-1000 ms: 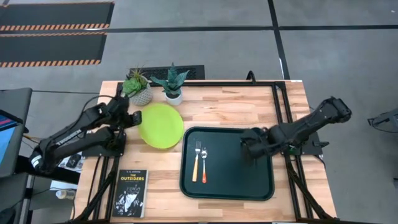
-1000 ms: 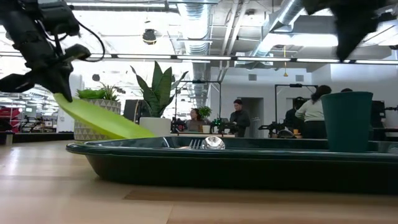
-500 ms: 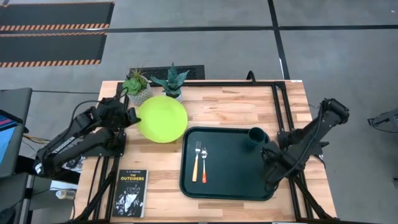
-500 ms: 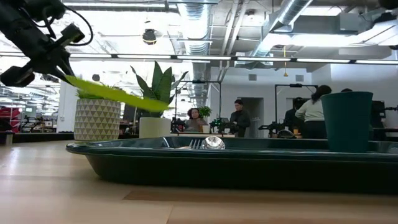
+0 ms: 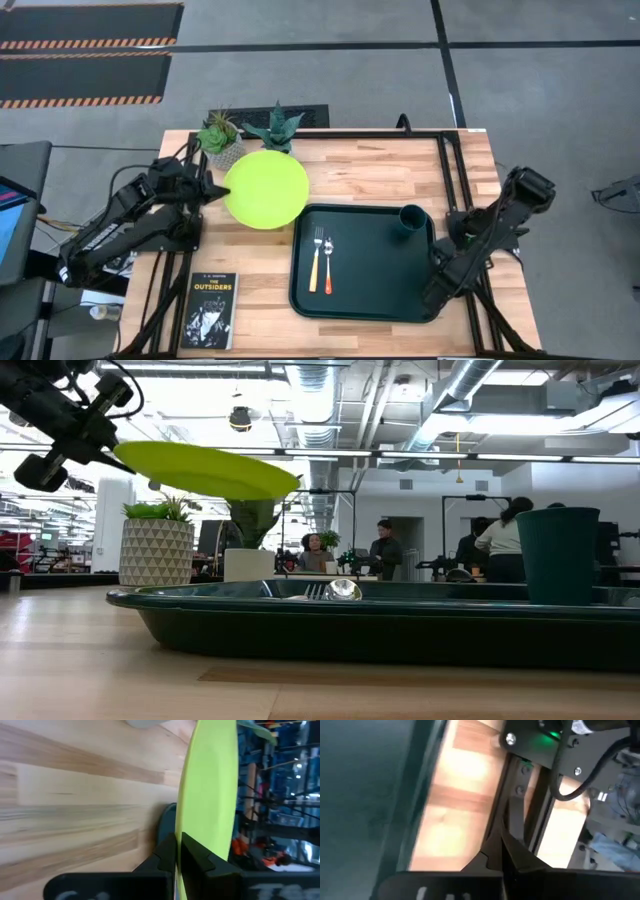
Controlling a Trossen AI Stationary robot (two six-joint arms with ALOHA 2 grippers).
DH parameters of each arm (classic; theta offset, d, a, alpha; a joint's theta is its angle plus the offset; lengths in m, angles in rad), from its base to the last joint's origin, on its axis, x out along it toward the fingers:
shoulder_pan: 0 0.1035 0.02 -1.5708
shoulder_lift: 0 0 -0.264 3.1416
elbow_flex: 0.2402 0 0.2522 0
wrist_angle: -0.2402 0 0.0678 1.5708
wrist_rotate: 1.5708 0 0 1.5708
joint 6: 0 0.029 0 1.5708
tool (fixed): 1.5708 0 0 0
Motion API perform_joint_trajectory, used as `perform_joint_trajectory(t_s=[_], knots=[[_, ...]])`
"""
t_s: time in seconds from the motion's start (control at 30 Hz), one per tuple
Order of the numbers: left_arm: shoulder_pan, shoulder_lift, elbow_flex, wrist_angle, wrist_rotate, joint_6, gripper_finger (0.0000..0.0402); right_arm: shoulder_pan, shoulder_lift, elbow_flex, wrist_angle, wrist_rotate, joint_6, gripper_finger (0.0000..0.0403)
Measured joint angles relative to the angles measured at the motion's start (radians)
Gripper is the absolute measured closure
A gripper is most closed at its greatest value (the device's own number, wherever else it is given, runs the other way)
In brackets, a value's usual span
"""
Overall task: Pick and place plate/cup/fork/spoon on tray
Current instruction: Put the green plate to the right of the orange white spoon on the black tray
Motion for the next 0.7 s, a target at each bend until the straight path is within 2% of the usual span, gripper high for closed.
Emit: perform_joint_trajectory(t_s=[0.3,0.47,0.7], knots=[[0.000,0.000,0.000,0.034,0.007,0.003,0.0401,-0.093,-0.014,-0.185,0.132,0.017,-0.001,0.0399],[0.000,0.000,0.000,0.034,-0.004,0.007,0.0401,-0.177,-0.013,-0.240,0.151,0.058,-0.065,0.0400],[0.000,0.000,0.000,0.033,-0.013,0.007,0.0401,-0.264,0.023,-0.232,0.203,0.131,-0.113,0.0400]])
